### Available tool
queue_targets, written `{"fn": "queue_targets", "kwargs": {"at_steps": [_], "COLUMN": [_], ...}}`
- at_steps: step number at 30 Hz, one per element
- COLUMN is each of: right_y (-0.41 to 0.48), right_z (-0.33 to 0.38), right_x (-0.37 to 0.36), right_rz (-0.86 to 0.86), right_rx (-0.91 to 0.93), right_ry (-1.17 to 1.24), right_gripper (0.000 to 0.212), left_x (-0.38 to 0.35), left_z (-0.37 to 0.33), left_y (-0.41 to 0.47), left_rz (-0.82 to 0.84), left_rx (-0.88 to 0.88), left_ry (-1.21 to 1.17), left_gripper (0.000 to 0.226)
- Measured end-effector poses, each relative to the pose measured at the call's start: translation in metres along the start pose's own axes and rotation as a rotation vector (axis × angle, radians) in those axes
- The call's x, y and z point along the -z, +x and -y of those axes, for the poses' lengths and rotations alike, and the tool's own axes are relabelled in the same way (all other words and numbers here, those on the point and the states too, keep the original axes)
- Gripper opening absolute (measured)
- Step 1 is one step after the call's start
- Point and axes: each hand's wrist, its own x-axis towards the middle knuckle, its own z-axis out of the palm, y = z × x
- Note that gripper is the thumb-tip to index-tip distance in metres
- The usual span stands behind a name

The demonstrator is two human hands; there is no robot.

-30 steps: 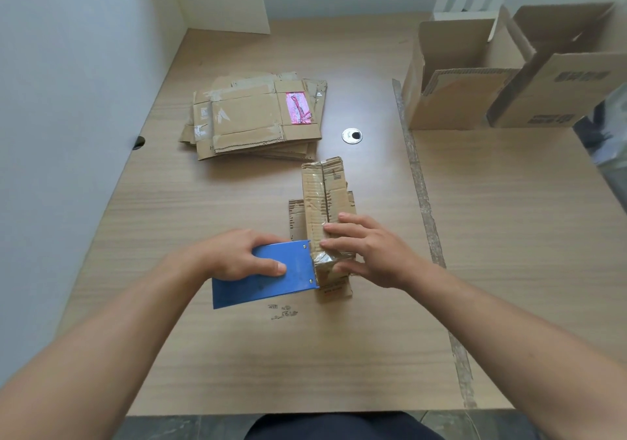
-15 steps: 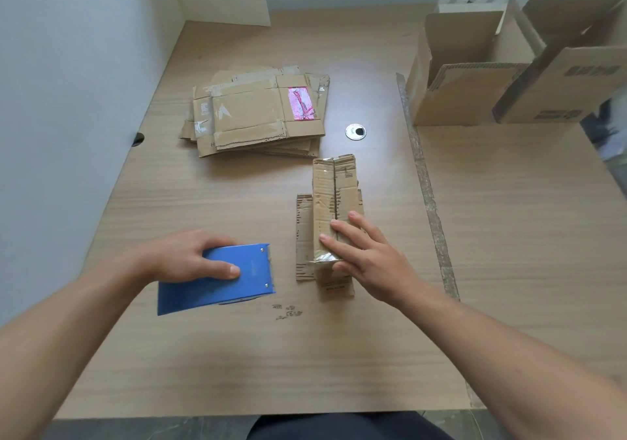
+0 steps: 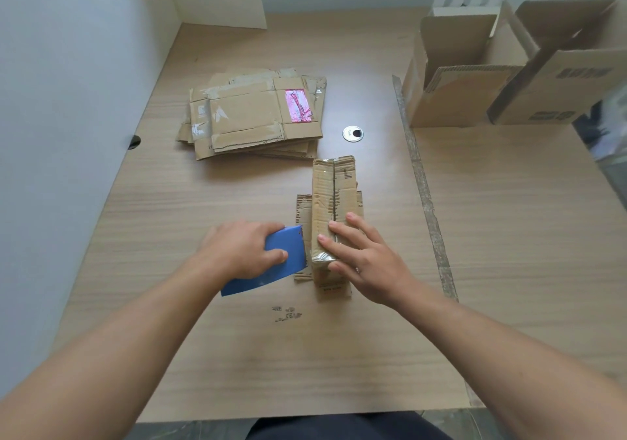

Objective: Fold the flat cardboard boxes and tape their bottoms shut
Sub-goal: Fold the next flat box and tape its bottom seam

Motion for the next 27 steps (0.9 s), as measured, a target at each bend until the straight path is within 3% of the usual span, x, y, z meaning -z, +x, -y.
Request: {"fn": "queue_targets", "kwargs": {"at_steps": [11,22,27], "right_y": [0.005,0.014,0.007], "right_z": [0.015,0.040,0.045], "right_x": [0.000,-0.011,-0.009], "right_rz": [-0.064,-0.181,-0.171], "right_rx": [-0.085,-0.217,-0.296], "right_ry": [0.125,-0.039,0.007], "right_gripper": [0.048,0.046,0.066], "left_x": [0.017,0.005,-0.009], "left_z": [-0.043,-0.059,-0.037], "left_y": [-0.003,-0.013,-0.024], "left_rz": [-0.053,-0.111,-0.096], "left_rx": [0.022,0.117,0.132], "left_ry": [0.151,0.155,0.033], "left_gripper": [0.038,0.031,0.037]}}
